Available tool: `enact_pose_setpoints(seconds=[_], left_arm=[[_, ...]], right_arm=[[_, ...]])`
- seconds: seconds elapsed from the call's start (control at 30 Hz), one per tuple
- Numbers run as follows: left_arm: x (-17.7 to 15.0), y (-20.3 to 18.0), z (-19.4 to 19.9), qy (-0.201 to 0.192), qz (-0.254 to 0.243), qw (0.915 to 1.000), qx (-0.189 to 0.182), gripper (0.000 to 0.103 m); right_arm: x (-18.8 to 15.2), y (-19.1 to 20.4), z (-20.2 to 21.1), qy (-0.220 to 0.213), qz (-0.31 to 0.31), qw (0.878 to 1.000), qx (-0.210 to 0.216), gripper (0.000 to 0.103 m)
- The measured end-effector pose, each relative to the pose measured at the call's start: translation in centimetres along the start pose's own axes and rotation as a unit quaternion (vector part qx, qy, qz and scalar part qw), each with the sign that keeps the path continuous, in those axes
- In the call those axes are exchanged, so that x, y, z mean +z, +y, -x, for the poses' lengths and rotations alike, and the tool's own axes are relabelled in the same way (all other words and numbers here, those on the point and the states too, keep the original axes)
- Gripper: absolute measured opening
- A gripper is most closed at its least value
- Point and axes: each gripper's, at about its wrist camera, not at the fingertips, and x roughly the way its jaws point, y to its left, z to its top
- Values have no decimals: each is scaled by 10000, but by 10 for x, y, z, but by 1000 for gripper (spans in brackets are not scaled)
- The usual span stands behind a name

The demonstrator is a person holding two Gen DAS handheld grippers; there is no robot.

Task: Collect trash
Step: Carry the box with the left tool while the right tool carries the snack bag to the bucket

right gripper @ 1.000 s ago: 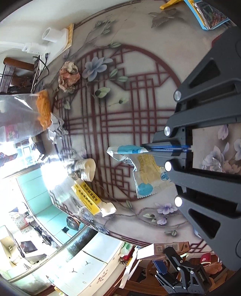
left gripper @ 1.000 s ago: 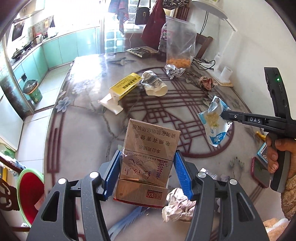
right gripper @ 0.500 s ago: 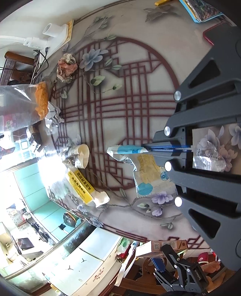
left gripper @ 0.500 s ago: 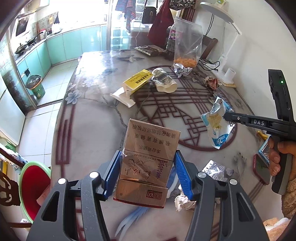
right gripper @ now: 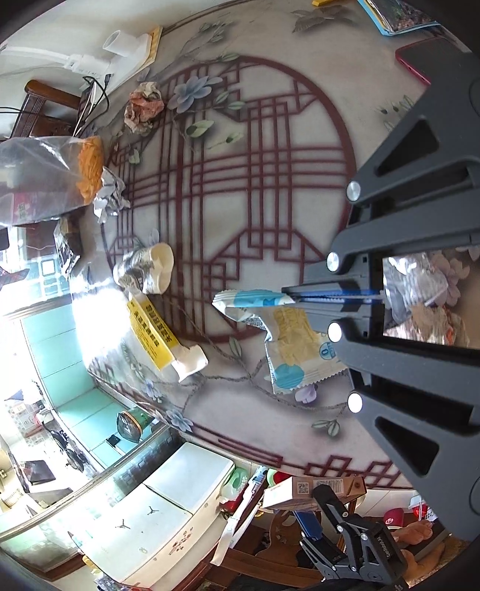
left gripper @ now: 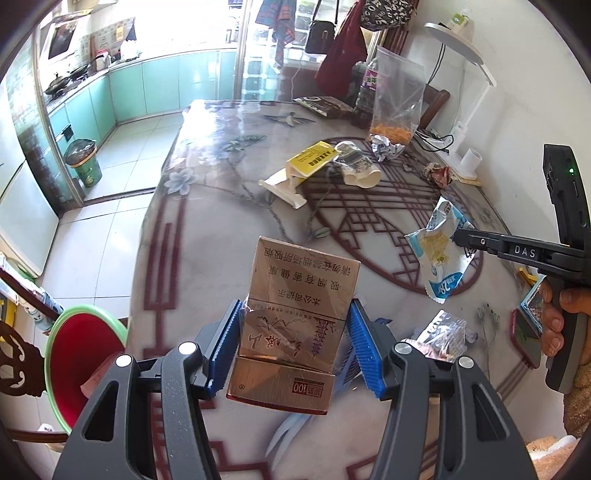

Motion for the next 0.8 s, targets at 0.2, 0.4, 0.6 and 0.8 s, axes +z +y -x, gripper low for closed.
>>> enact_pose_setpoints(seconds=[0.2, 0.4, 0.6, 0.8], left_arm=[[-9, 25, 10, -20, 45, 10000, -6, 54], [-21, 54, 22, 1, 104, 9999, 52, 54], [-36, 86, 33, 27, 188, 9997, 152, 54], [-50, 114, 42, 30, 283, 9993, 221, 54]], right_arm=[[-6, 29, -1, 20, 93, 10000, -21, 1], [-15, 59, -3, 35, 140, 9999, 25, 1], [-27, 93, -6, 43, 172, 9998, 69, 1], [-39, 125, -7, 42, 239, 9996, 130, 1]])
